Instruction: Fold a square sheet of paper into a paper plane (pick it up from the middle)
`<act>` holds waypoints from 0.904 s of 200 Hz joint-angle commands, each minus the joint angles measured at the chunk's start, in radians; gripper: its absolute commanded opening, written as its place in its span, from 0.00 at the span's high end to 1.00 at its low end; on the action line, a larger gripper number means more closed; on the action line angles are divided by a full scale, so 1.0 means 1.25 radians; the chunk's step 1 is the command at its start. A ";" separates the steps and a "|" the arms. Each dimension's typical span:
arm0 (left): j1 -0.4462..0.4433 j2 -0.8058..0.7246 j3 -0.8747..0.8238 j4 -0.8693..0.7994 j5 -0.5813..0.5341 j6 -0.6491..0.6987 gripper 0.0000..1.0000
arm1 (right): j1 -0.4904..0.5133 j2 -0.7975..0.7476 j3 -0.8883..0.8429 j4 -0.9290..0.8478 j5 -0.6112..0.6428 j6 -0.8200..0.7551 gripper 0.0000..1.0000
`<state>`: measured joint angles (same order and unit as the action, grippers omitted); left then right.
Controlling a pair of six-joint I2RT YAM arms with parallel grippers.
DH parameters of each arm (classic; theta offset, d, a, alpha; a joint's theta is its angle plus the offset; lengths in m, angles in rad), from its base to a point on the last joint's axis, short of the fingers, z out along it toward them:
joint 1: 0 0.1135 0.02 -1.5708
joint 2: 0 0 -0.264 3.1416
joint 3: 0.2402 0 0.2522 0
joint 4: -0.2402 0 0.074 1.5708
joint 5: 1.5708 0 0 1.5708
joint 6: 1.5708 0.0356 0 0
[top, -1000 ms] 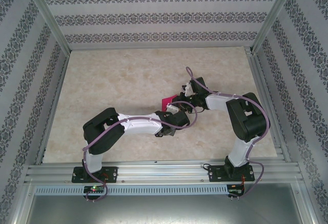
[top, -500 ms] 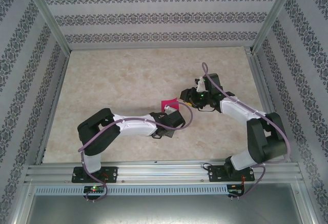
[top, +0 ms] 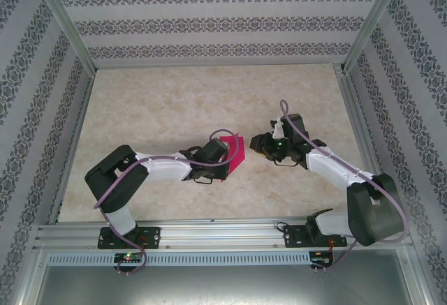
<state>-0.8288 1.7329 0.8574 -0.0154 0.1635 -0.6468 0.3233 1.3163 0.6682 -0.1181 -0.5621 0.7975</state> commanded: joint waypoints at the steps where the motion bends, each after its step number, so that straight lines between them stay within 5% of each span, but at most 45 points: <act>1: 0.024 0.012 -0.016 0.065 0.094 -0.015 0.92 | 0.028 -0.009 -0.020 0.037 0.021 0.025 0.61; 87: 0.102 0.023 -0.081 0.167 0.267 -0.073 0.92 | 0.129 0.103 0.006 0.165 0.021 0.074 0.83; 181: 0.163 0.009 -0.138 0.204 0.372 -0.133 0.93 | 0.183 0.247 0.059 0.274 0.019 0.132 0.87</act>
<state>-0.6529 1.7477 0.7258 0.2016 0.5919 -0.7666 0.5373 1.5940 0.7132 0.1753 -0.5419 0.9405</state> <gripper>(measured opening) 0.076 0.131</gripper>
